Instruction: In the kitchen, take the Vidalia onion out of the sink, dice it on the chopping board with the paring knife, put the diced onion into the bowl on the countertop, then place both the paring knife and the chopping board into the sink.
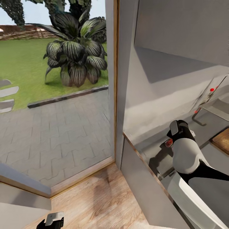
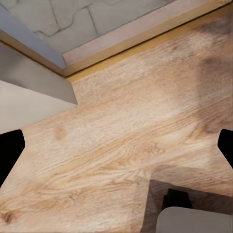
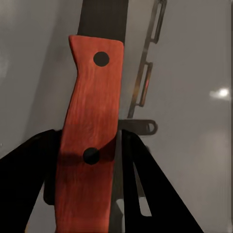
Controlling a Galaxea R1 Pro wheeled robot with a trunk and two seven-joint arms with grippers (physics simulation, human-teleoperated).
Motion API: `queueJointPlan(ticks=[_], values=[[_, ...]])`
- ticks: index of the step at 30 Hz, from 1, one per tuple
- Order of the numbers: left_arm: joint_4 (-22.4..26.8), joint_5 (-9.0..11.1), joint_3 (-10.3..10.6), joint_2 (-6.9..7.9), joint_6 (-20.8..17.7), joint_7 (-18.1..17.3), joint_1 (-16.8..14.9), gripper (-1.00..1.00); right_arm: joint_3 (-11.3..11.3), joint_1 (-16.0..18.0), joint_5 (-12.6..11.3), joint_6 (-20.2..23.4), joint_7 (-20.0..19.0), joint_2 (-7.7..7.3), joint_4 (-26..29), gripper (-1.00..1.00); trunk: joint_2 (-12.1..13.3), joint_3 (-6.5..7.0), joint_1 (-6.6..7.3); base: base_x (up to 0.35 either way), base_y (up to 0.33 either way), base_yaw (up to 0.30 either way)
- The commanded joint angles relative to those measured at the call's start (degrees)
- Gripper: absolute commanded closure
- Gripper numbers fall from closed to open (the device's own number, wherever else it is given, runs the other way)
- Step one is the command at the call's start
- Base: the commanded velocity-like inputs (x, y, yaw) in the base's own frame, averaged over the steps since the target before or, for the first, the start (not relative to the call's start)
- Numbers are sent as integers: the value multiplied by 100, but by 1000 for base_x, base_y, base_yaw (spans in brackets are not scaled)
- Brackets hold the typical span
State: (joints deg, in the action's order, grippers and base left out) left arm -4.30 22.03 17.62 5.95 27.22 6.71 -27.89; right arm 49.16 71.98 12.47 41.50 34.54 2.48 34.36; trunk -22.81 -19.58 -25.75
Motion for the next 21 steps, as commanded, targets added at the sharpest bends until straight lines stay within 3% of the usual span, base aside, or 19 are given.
queueJointPlan(ticks=[1,21], values=[[-19,20,49,-4,29,15,-9,-100,32,9,53,37,-15,7,9,100,-10,-1,-4,0,0,0],[-18,20,49,-5,29,15,-10,-100,20,9,53,47,-3,-6,20,100,-10,180,-4,0,0,0]])
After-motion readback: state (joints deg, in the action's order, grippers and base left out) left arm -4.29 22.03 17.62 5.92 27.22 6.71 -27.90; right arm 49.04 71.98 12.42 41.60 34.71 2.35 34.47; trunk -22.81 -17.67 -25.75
